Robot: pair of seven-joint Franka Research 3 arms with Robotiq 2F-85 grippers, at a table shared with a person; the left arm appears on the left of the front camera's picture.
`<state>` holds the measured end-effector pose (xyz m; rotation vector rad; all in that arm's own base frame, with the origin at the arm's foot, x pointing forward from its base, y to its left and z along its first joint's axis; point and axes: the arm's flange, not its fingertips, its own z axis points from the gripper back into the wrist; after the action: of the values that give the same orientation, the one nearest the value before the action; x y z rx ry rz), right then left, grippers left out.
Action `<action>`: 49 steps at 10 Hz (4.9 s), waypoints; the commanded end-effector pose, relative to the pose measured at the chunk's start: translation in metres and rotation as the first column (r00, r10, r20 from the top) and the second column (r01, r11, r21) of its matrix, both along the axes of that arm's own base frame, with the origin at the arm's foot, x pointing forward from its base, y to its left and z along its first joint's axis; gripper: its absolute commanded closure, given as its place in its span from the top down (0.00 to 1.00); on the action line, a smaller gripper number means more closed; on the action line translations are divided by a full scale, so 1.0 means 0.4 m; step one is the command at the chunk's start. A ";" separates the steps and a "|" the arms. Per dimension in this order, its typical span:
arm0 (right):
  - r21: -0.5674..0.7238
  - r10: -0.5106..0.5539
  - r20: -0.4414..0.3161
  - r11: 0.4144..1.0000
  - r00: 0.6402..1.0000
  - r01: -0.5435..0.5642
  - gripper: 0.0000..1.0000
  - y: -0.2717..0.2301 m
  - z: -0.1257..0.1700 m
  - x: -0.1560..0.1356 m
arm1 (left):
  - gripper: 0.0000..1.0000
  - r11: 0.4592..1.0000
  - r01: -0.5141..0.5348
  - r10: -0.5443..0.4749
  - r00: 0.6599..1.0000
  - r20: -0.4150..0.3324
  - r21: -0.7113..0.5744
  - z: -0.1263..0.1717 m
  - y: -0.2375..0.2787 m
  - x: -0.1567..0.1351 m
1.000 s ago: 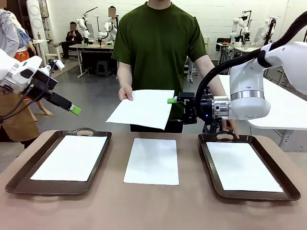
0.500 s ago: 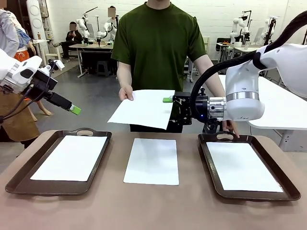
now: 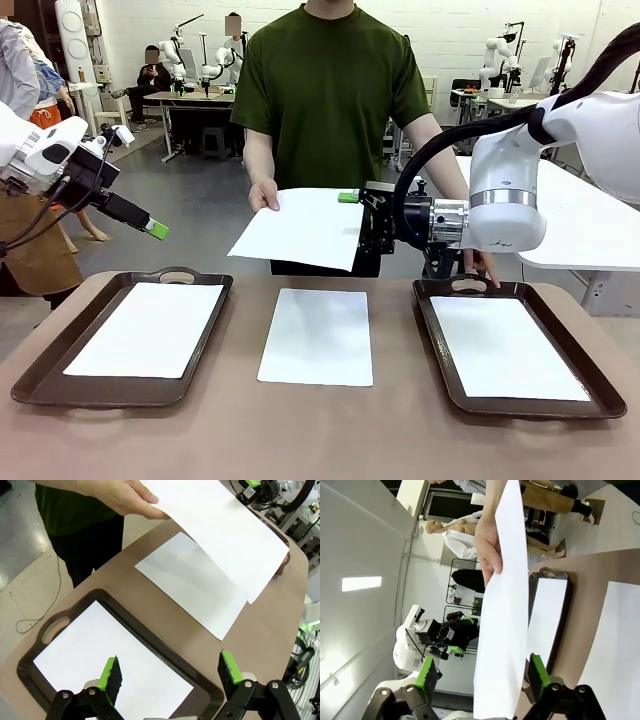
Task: Sort the A4 documents.
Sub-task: Receive the A4 Paper, then place the A4 Paper in the designated Handle tray.
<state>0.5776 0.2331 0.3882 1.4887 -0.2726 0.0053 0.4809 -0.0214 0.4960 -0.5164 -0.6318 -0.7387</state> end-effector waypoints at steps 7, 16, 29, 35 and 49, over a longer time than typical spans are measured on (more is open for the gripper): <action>-0.014 0.016 -0.022 1.000 1.000 -0.017 0.39 0.010 -0.020 0.006 | 1.00 1.000 -0.007 0.007 1.000 0.007 0.005 0.001 0.000 0.000; -0.015 0.025 -0.016 1.000 1.000 -0.025 0.00 0.013 -0.023 0.005 | 1.00 1.000 -0.007 0.007 1.000 0.007 0.005 0.001 0.000 0.000; -0.006 0.014 -0.010 1.000 1.000 -0.014 0.00 0.009 -0.019 -0.004 | 1.00 1.000 -0.007 0.007 1.000 0.007 0.005 0.001 0.000 0.000; -0.150 0.117 0.221 0.985 0.968 -0.085 0.01 -0.128 0.031 -0.100 | 1.00 1.000 -0.007 0.007 1.000 0.007 0.005 0.001 0.000 0.000; -0.506 0.190 0.100 0.855 0.977 -0.115 0.01 -0.543 -0.157 -0.101 | 1.00 1.000 -0.007 0.007 1.000 0.007 0.005 0.001 0.000 0.000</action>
<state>0.5432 0.0012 0.3232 1.1369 -0.2968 0.3066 0.4810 -0.0214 0.4960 -0.5161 -0.6319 -0.7386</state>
